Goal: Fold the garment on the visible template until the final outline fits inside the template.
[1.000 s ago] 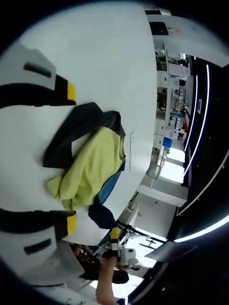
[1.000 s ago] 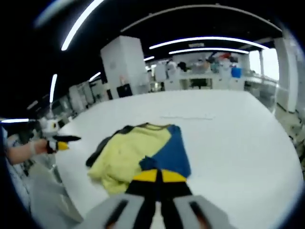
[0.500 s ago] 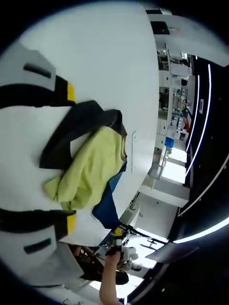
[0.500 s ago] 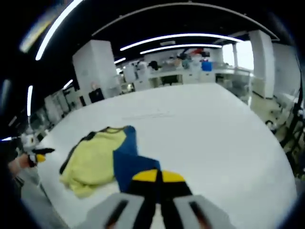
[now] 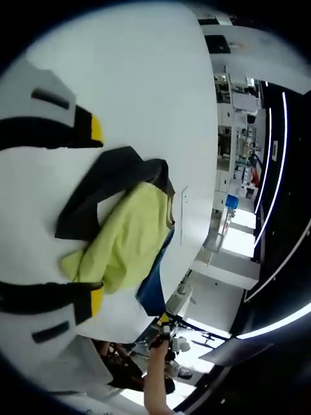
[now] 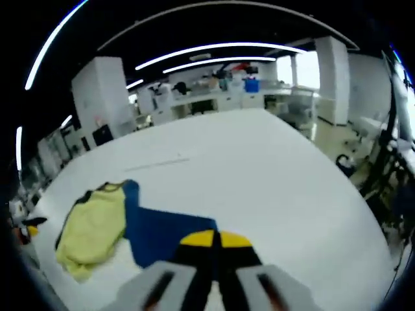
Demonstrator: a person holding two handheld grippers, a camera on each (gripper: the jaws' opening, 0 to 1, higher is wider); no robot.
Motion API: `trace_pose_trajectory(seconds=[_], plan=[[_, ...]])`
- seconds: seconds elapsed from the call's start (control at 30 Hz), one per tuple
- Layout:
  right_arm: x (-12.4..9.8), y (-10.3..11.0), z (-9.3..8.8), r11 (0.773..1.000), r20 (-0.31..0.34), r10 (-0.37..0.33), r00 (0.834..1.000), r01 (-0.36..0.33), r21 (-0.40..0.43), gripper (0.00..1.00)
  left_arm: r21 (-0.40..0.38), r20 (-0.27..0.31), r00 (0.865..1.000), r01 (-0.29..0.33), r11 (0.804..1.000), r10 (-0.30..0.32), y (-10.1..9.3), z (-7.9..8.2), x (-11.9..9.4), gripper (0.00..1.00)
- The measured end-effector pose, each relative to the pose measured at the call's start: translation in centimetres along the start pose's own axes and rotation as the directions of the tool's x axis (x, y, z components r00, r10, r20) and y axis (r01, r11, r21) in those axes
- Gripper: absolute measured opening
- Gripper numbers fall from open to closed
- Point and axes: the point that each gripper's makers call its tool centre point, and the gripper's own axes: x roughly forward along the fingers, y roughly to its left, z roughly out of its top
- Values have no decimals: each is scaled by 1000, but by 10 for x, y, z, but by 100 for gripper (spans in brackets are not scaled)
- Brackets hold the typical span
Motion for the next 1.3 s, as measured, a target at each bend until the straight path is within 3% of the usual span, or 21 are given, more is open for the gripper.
trace_pose_trajectory(seconds=[0.23,0.57,0.8,1.07,1.3], plan=[[26,-24,6,999,-20,-46,999,46,-8,0,-4,4,1000,-26,1000,26,1,2,0,84],[43,-58,14,994,-37,-108,993,108,-15,0,-36,9,998,-62,997,62,3,0,3,84],[53,-80,9,978,-95,-179,979,167,-124,0,-53,-11,997,-71,996,71,3,-11,8,84],[73,-105,0,977,-134,-202,970,190,-95,0,-80,-24,997,-79,994,77,2,-18,14,84],[72,-102,-11,978,-160,-201,967,188,-92,0,-87,-24,996,-82,993,80,2,-19,15,84]])
